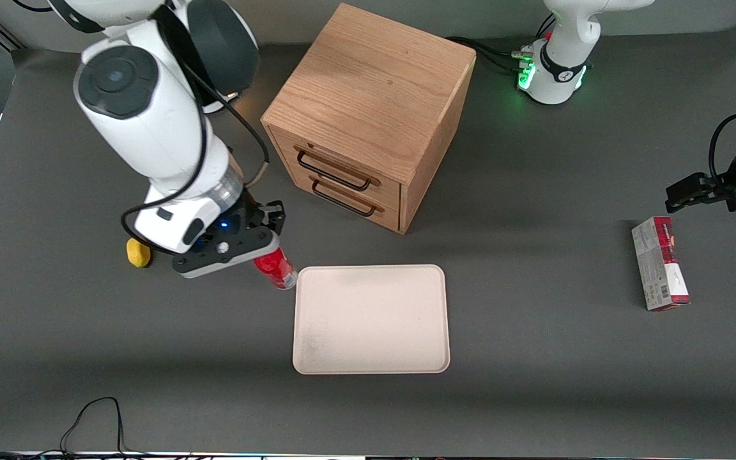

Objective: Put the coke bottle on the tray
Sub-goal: 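Lift the bottle and carry it with the right gripper to the white tray, then lower the bottle onto the tray corner and open the right gripper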

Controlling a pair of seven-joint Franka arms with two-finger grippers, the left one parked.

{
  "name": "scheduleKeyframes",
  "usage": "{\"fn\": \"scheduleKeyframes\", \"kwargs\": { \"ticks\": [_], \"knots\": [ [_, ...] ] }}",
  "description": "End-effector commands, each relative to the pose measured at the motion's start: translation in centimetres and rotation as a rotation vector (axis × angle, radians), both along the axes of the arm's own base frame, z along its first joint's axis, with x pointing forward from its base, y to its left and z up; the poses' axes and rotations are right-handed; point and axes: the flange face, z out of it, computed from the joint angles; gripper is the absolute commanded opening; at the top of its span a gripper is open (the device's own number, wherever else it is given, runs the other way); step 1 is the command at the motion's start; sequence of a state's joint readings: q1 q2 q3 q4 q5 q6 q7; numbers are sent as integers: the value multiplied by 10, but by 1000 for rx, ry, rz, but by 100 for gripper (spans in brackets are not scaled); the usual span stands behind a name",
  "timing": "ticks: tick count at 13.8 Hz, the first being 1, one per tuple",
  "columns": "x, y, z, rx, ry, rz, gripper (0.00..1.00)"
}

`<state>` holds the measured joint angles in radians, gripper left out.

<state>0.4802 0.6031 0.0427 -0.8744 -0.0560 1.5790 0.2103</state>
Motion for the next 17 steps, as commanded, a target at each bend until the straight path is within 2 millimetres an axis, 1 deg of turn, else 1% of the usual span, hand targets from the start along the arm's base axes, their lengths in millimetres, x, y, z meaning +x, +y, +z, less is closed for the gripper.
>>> {"fn": "scheduleKeyframes", "kwargs": {
  "ticks": [1,2,4,8,9,11,13,14,15,17],
  "knots": [
    [25,9,-44,-16,-11,28,0],
    [35,12,-68,-17,-12,26,0],
    [51,14,-107,-13,-21,21,0],
    [69,19,-182,-19,-9,20,0],
    [72,20,-194,-21,-16,21,0],
    [76,16,-210,-42,-20,19,0],
    [79,16,-216,-38,-32,18,0],
    [85,7,-220,-33,-38,5,0],
    [89,3,-223,-26,-52,2,0],
    [90,4,-228,-27,-50,1,0]
  ]
}}
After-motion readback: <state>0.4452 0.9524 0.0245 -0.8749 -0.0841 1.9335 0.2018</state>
